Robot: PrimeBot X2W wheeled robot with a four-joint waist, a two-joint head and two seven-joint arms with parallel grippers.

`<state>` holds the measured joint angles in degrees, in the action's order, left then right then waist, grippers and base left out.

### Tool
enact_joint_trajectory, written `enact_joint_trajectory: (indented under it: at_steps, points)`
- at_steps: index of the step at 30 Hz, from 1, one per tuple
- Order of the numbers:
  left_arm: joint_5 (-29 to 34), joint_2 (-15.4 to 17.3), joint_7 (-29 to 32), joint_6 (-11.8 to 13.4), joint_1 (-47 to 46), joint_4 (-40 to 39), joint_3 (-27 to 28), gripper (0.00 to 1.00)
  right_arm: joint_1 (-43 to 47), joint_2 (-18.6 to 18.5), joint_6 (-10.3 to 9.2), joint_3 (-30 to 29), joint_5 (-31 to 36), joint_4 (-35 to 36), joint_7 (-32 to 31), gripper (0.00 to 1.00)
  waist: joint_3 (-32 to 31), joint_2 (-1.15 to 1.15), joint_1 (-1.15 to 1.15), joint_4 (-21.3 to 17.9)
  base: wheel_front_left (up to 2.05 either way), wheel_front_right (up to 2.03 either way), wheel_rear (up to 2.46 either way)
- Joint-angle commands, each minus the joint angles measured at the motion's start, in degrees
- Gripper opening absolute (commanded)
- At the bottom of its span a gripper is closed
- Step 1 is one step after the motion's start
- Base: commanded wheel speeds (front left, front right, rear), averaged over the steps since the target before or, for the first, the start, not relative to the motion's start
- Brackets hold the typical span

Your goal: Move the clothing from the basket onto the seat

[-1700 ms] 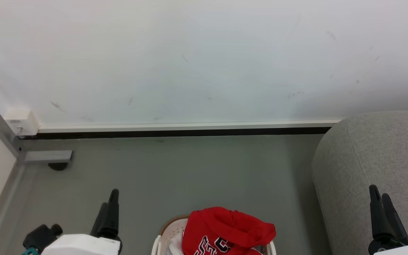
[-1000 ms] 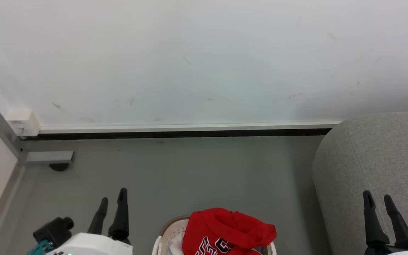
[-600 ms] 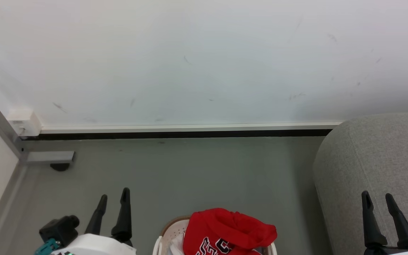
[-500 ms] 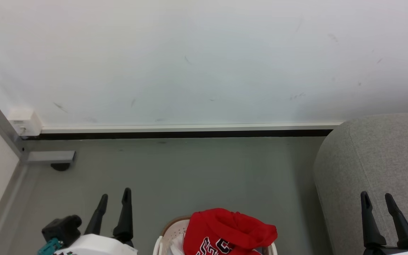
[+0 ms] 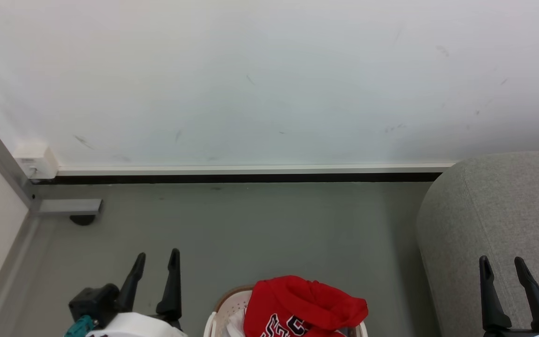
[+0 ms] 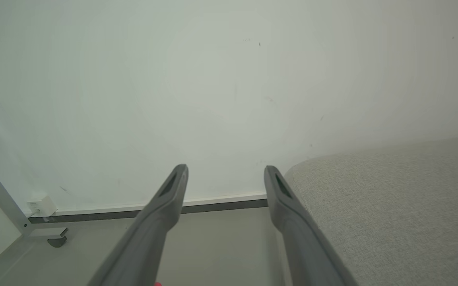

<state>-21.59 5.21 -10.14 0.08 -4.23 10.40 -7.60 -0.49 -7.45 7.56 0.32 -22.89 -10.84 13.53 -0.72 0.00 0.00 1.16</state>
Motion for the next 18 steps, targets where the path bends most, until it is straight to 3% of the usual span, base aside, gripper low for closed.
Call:
enact_joint_trajectory:
  at_steps: [1, 18]
  points:
    - [2.1, 0.6, -0.7, 0.3, 0.0, -0.5, -0.1, 1.0, 0.4, 0.0, -0.09, -0.7, 2.2, 0.2, 0.4, 1.0, -0.1, 0.0, 0.0, 0.1, 0.0, 0.0, 0.0]
    - [10.1, 0.3, -2.8, 0.0, 0.6, 0.3, -0.3, 1.0, 1.0, 2.5, -0.11, -4.1, 9.7, -1.1, 1.0, 1.0, -0.4, 0.0, 0.0, 0.3, 0.0, 0.0, 0.0]
